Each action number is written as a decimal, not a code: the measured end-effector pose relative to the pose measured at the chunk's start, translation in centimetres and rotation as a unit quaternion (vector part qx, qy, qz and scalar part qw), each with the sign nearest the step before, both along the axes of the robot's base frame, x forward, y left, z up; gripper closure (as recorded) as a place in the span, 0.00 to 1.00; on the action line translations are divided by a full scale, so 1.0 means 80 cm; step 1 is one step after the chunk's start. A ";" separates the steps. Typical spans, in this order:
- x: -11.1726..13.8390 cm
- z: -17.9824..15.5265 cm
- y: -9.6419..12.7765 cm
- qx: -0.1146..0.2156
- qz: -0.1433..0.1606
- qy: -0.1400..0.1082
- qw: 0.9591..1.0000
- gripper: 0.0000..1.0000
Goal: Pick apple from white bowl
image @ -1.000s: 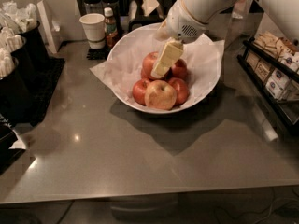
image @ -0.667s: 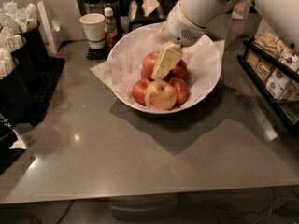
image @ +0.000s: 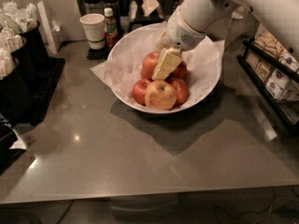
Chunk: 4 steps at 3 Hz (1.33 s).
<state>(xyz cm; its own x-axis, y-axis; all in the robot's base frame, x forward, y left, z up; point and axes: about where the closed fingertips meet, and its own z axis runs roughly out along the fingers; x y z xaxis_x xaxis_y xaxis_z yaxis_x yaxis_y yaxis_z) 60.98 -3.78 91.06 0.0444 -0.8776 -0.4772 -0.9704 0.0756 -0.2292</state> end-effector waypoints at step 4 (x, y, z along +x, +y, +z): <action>-0.031 0.067 -0.029 0.137 0.037 -0.037 0.989 1.00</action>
Offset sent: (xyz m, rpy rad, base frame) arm -0.0073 -0.0151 0.0032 0.0075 -0.0145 -0.0092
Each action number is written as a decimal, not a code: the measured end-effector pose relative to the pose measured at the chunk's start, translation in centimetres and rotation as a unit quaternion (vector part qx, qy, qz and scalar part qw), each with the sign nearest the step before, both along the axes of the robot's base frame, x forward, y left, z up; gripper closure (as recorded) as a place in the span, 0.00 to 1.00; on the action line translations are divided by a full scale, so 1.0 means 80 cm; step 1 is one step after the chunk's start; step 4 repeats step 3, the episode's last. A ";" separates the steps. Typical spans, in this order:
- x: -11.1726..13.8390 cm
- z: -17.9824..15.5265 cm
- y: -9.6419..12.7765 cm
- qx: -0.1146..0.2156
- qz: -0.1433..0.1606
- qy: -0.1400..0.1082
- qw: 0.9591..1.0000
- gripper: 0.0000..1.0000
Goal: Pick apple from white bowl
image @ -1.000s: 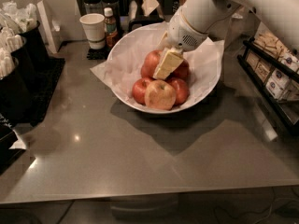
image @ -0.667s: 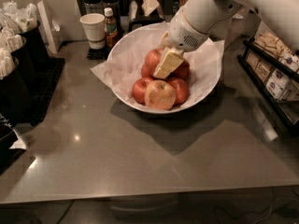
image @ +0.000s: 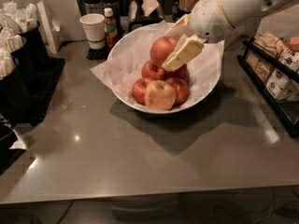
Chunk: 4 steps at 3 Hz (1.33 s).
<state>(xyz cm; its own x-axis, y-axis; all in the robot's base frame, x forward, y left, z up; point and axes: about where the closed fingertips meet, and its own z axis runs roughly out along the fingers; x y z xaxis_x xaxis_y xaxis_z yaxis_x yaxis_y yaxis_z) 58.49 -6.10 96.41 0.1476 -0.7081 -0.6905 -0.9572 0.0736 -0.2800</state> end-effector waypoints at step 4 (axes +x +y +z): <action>-0.130 0.092 -0.064 0.207 -0.011 -0.019 0.978 1.00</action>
Offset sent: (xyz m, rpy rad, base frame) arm -0.1210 -0.0766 0.0908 0.5268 -0.0662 -0.0403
